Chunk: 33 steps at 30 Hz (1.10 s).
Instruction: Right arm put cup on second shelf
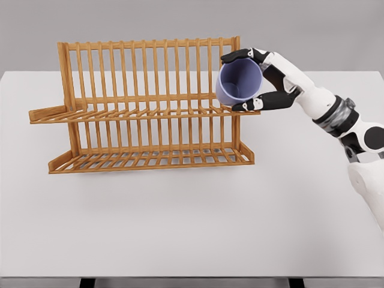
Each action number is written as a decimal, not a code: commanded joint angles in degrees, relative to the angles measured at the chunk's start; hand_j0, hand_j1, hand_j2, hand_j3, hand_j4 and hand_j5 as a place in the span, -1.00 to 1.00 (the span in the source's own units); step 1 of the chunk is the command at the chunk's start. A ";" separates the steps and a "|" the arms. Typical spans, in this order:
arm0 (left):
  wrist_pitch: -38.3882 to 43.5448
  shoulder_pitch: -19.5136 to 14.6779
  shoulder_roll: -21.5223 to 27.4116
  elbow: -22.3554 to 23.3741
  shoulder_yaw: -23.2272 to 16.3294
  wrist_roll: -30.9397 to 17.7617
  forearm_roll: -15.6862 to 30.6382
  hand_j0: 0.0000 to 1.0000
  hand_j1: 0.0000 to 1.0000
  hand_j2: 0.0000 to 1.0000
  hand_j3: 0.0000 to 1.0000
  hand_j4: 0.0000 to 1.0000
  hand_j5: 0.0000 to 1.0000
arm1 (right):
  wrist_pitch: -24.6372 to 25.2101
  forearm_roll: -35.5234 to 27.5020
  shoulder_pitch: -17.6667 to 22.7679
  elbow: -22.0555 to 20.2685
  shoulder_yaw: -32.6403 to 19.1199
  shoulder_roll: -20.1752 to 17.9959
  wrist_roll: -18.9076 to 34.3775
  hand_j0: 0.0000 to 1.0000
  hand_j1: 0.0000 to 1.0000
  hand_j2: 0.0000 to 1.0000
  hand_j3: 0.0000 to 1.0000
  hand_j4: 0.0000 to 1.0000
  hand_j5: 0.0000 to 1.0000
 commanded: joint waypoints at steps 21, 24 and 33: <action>0.02 0.00 0.00 0.01 -0.01 -0.02 -0.02 1.00 1.00 1.00 1.00 1.00 1.00 | -1.94 0.45 0.00 -1.18 0.52 -0.26 -0.02 1.00 1.00 1.00 1.00 1.00 1.00; 0.02 0.00 0.00 0.01 -0.01 -0.02 -0.02 1.00 1.00 1.00 1.00 1.00 1.00 | -1.94 0.45 0.00 -1.18 0.52 -0.17 -0.02 1.00 1.00 1.00 1.00 1.00 1.00; 0.02 0.00 0.00 0.01 -0.01 -0.02 -0.02 1.00 1.00 1.00 1.00 1.00 1.00 | -1.94 0.44 -0.09 -1.62 0.52 -0.17 -0.02 1.00 1.00 1.00 1.00 1.00 1.00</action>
